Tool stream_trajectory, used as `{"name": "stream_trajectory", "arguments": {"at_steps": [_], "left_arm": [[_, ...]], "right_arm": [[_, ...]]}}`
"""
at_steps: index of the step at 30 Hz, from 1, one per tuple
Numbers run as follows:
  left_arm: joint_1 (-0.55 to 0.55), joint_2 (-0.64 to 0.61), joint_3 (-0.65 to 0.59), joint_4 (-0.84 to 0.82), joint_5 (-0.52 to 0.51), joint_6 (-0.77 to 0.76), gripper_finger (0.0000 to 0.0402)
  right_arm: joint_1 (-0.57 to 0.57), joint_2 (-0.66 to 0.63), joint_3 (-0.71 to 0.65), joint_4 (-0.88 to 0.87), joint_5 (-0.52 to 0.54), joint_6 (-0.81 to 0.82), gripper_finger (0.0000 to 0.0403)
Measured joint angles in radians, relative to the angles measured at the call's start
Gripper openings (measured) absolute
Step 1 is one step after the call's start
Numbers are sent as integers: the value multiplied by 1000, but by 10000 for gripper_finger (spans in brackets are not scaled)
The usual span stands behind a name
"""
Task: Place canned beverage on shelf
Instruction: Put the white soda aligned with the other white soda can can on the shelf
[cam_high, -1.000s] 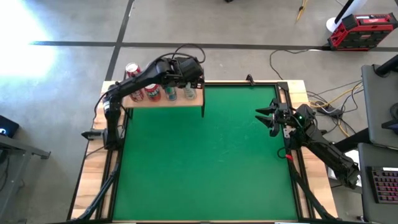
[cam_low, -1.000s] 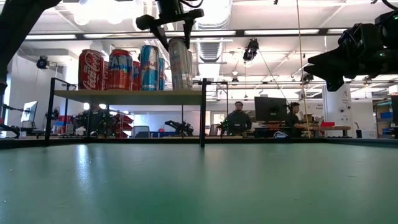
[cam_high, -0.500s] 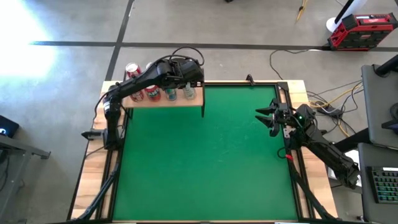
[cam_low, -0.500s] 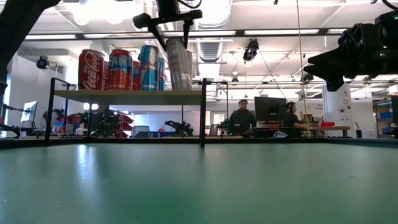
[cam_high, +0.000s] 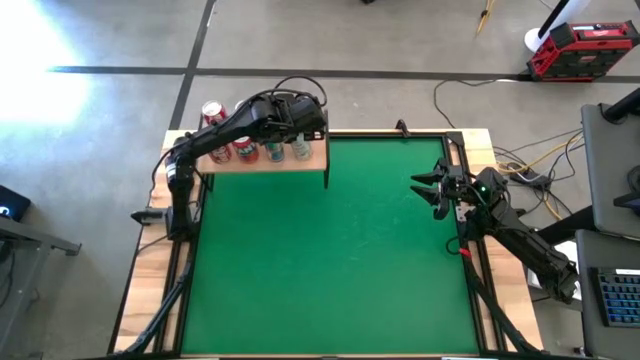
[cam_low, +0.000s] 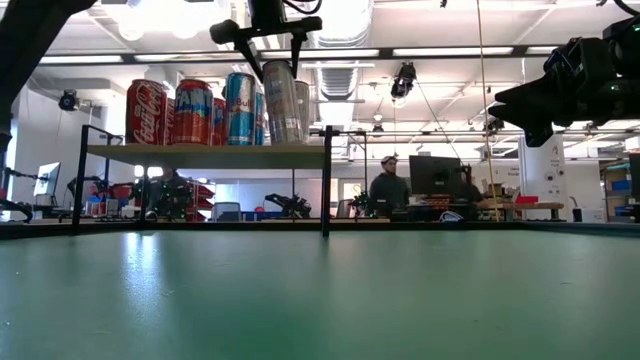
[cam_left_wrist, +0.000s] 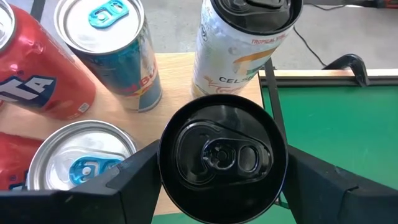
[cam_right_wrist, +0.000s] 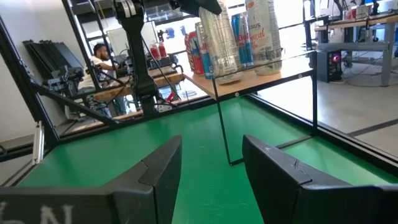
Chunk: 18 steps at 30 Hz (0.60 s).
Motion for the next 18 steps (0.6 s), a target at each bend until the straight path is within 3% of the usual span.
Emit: {"name": "stream_trajectory", "arguments": {"at_steps": [9, 18], "left_arm": [[-5, -1, -5, 1, 10, 18, 273], [-11, -1, -7, 0, 21, 19, 313]], "right_arm": [[0, 0, 0, 0, 0, 0, 162], [0, 0, 0, 0, 0, 0, 162]]}}
